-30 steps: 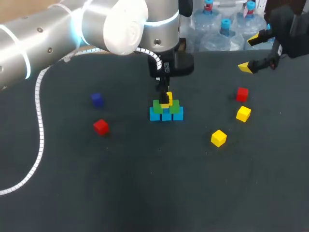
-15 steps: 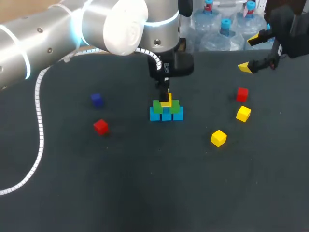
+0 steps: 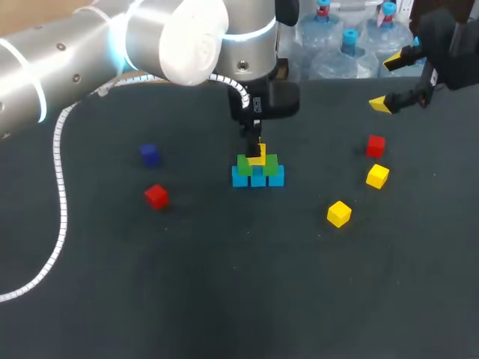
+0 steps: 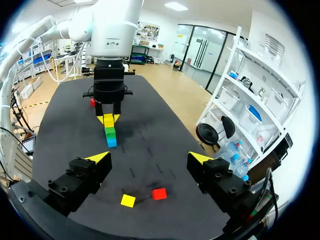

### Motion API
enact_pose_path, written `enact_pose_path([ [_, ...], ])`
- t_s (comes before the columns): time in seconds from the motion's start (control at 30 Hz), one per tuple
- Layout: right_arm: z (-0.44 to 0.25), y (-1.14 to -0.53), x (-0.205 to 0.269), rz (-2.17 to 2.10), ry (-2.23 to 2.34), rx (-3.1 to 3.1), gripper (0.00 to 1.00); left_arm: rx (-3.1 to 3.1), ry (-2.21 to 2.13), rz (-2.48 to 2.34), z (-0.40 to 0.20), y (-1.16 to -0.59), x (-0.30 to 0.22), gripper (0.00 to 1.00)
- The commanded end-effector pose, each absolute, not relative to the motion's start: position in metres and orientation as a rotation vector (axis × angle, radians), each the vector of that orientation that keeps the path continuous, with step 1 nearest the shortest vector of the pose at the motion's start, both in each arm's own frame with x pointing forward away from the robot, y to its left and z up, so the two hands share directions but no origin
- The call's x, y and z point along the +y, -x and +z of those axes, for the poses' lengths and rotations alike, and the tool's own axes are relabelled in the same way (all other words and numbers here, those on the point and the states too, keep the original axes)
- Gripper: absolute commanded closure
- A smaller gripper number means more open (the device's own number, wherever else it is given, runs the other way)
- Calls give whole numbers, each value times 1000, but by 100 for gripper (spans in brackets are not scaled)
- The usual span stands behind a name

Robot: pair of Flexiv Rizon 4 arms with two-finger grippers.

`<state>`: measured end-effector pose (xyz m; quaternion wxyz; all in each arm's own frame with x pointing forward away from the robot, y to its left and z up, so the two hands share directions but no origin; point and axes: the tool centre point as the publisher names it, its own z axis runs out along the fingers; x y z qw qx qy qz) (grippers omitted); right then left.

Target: Place the blue cubes, place green cubes on the blue cubes, place the yellow cubes on the green cubes, then place the red cubes on the yellow cubes, and place purple cube on the red cubes.

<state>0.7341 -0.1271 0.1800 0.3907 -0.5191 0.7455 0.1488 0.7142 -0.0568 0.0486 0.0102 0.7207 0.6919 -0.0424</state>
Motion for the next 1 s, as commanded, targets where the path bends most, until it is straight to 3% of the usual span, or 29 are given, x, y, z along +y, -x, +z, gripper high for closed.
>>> enact_pose_path([
  [0.03, 180, -734, -127, 379, 1319, 1893, 0, 2161, -2249, -133, 48, -714, -56, 56],
  [0.27, 180, -734, -127, 379, 1319, 1893, 0, 2160, -2242, -136, 49, -715, -57, 51],
  [0.6, 180, -734, -127, 379, 1319, 1893, 0, 2166, -2229, -148, 48, -715, -59, 64],
  [1.0, 180, -734, -127, 379, 1319, 1893, 0, 2164, -2229, -154, 48, -716, -59, 67],
])
